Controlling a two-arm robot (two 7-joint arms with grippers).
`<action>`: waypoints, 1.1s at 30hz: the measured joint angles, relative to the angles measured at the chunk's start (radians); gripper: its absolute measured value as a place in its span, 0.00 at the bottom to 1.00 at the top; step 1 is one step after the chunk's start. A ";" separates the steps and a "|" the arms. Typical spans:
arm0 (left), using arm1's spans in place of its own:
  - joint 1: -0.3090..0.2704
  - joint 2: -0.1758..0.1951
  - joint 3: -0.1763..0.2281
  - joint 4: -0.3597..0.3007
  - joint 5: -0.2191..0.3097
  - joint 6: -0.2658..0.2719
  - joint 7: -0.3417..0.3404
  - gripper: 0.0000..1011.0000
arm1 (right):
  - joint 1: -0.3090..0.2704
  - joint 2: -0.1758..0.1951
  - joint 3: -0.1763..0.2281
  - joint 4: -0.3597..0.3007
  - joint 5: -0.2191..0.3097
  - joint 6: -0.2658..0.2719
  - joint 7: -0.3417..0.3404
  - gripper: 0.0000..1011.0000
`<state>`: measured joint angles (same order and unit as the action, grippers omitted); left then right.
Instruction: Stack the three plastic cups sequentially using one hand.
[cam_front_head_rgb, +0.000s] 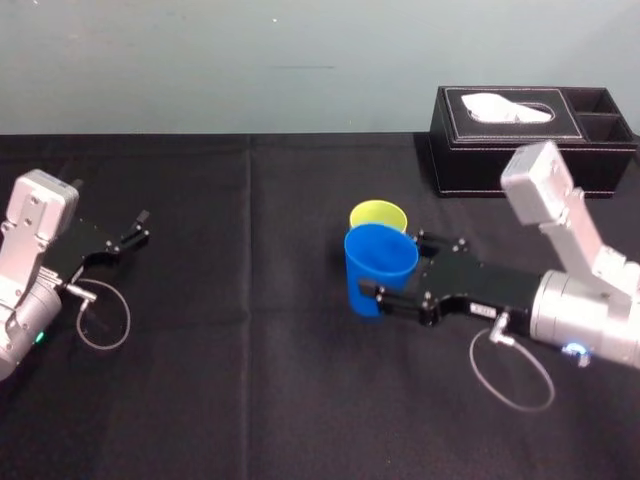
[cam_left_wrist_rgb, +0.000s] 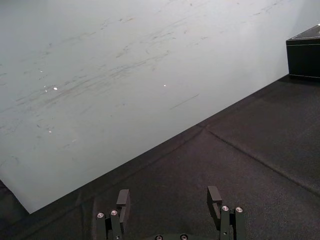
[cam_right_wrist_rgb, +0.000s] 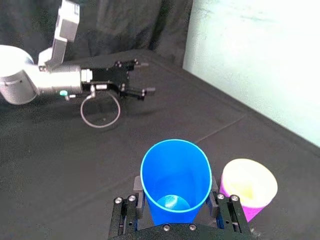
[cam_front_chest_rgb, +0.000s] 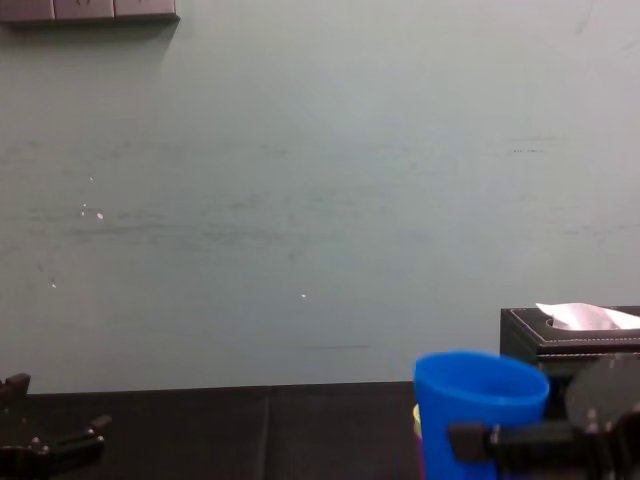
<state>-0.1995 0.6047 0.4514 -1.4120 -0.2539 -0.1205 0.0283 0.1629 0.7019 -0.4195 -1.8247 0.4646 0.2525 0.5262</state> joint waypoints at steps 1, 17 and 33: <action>0.000 0.000 0.000 0.000 0.000 0.000 0.000 1.00 | 0.002 0.003 0.004 -0.007 0.005 0.005 -0.002 0.71; 0.000 0.000 0.000 0.000 0.000 0.000 0.000 1.00 | 0.078 0.016 0.023 -0.018 0.047 0.063 -0.039 0.71; 0.000 0.000 0.000 0.000 0.000 0.000 0.000 1.00 | 0.208 -0.036 -0.040 0.113 0.006 0.083 -0.039 0.71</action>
<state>-0.1995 0.6047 0.4514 -1.4120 -0.2539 -0.1205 0.0283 0.3706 0.6662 -0.4599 -1.7115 0.4703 0.3353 0.4874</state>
